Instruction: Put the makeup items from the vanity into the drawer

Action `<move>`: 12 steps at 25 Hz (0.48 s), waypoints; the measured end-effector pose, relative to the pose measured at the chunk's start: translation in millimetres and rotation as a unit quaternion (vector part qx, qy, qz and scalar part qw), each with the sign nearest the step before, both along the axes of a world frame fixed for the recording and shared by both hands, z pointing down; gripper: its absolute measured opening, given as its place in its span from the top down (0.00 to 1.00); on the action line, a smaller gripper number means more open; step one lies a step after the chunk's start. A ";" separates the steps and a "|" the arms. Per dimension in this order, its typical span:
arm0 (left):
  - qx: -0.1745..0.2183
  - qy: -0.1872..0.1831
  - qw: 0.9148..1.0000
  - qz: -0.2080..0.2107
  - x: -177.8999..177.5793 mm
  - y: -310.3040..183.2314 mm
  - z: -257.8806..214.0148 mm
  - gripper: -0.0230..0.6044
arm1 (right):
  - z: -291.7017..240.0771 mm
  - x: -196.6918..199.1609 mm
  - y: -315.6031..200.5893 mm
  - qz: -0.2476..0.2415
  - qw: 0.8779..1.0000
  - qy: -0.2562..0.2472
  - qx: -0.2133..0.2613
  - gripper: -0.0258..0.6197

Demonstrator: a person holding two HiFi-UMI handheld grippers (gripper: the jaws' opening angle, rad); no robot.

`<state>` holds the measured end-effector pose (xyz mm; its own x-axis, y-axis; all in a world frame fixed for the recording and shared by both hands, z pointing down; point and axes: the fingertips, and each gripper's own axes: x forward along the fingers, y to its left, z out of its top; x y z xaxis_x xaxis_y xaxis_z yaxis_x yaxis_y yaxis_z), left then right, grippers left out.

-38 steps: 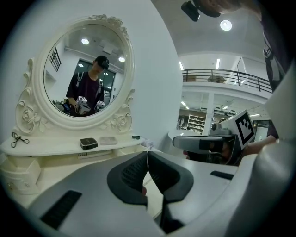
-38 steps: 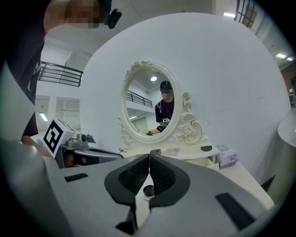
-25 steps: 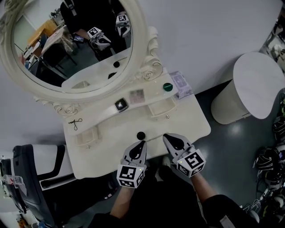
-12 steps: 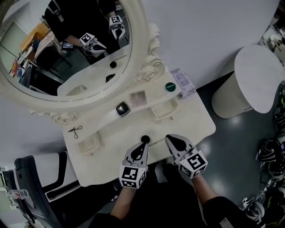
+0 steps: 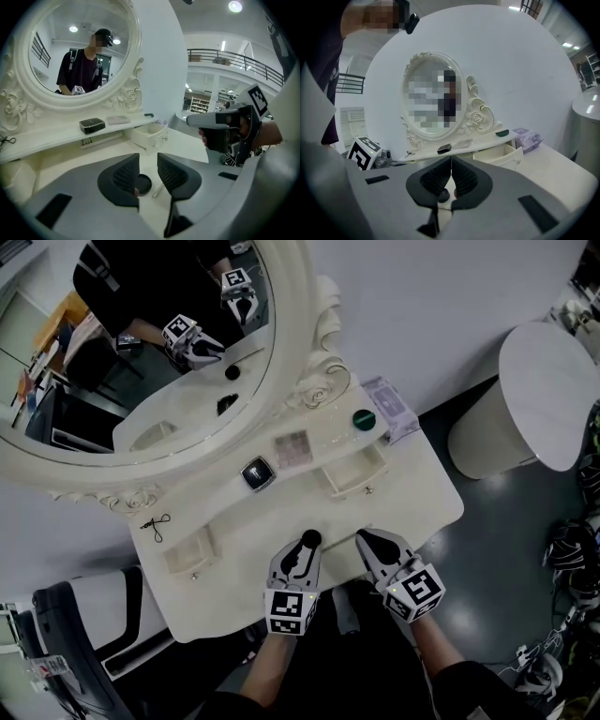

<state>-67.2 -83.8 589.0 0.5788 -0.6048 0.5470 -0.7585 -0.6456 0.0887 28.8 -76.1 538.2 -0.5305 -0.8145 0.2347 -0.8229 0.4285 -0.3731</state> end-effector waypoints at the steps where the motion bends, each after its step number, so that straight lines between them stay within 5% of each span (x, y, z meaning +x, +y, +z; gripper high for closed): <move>1: -0.002 -0.005 1.000 -0.001 -0.6 -1.8 5.8 0.78 | 3.0 0.5 -0.1 0.002 1.000 0.000 -0.003 0.92; 12: -0.043 -0.053 0.998 -0.008 -3.1 -15.4 68.0 0.64 | 35.3 10.2 1.0 0.019 0.999 -0.003 -0.028 0.92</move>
<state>-70.3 -99.2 656.9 0.5049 -0.5616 0.6555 -0.7771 -0.6264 0.0618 39.0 -75.1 573.5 -0.5005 -0.8198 0.2783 -0.8362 0.3744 -0.4008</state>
